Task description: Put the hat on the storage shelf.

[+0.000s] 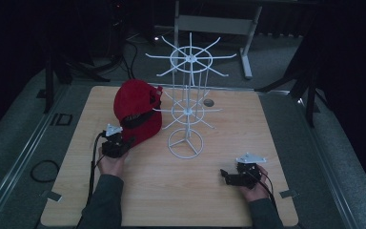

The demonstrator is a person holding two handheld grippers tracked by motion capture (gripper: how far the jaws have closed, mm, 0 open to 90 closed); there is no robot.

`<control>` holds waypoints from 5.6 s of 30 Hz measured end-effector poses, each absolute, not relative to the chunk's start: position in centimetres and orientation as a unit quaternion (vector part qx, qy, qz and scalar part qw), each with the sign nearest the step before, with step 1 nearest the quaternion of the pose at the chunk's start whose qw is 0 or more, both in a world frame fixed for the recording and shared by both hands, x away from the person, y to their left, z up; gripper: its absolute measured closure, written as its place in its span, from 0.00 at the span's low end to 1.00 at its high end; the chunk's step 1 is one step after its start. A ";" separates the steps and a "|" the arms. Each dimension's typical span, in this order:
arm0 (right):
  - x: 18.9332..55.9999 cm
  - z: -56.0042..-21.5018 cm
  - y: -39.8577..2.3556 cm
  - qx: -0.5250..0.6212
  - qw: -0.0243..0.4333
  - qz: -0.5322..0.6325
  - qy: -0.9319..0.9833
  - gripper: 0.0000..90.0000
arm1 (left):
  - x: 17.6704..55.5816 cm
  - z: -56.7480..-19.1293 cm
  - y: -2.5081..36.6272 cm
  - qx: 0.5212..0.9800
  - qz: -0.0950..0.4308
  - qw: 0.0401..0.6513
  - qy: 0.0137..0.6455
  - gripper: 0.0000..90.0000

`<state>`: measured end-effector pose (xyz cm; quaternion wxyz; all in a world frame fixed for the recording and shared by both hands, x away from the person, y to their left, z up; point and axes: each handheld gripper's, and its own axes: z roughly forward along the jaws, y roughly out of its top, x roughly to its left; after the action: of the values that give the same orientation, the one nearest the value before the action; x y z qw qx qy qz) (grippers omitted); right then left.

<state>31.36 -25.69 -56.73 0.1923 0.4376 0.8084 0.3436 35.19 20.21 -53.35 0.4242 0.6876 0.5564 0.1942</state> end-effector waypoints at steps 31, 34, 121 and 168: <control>31.4 -56.7 -25.7 0.438 0.192 0.344 0.808 0.17 | 34.4 -48.8 22.2 0.657 0.233 0.445 0.562 0.96; 31.4 -56.7 -25.7 0.437 0.192 0.344 0.808 0.17 | 34.3 -48.6 22.3 0.656 0.236 0.445 0.562 0.96; 31.4 -56.7 -25.7 0.437 0.193 0.344 0.809 0.17 | 32.7 -41.3 22.5 0.624 0.278 0.492 0.540 0.96; 31.4 -56.7 -25.7 0.437 0.193 0.344 0.808 0.17 | 32.9 -36.5 22.5 0.613 0.284 0.520 0.522 0.96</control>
<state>31.38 -25.69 -56.72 0.1931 0.4369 0.8083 0.3443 32.95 22.46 -36.47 0.5202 0.6134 0.5220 0.2839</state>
